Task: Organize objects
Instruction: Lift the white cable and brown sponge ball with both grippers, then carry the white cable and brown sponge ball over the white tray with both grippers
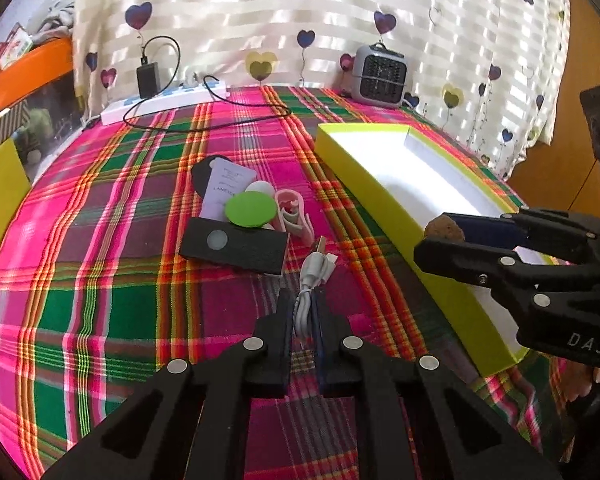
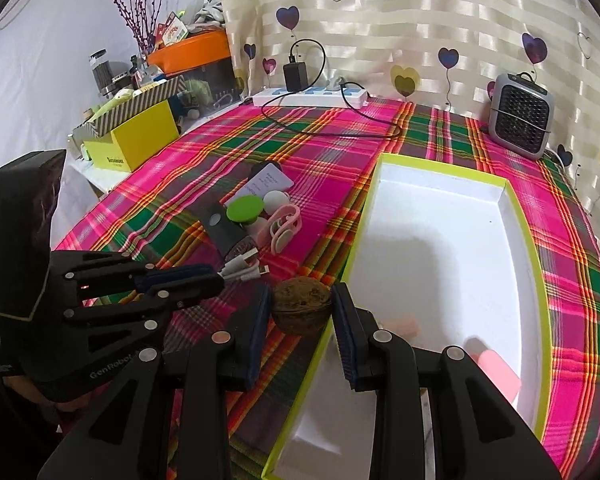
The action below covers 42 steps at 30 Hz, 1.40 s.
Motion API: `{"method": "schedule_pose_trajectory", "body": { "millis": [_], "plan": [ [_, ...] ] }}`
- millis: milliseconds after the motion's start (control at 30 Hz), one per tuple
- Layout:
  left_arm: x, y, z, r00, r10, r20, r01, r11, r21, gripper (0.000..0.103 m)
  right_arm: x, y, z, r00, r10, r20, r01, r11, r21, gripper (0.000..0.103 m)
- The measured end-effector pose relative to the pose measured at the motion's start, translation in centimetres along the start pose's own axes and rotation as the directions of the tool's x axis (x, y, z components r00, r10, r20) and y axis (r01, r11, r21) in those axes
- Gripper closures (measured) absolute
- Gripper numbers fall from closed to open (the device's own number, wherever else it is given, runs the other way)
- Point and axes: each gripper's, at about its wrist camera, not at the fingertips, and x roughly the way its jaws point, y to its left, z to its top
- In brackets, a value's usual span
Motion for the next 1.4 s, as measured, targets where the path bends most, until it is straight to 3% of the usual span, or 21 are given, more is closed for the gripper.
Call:
{"method": "schedule_pose_trajectory", "body": {
  "millis": [500,1400],
  "plan": [
    [-2.2,-0.6,0.0,0.995,-0.017,0.095,0.025,0.996,-0.082,0.095,-1.5,0.5,-0.5,1.000,-0.001,0.031,0.001,1.000,0.003,0.071],
    [-2.2,-5.0,1.7,0.989,-0.082,0.125,0.086,0.996,-0.020,0.095,-4.2,-2.2,-1.7,0.995,-0.030,0.093,0.025,0.998,0.054,0.071]
  ]
}}
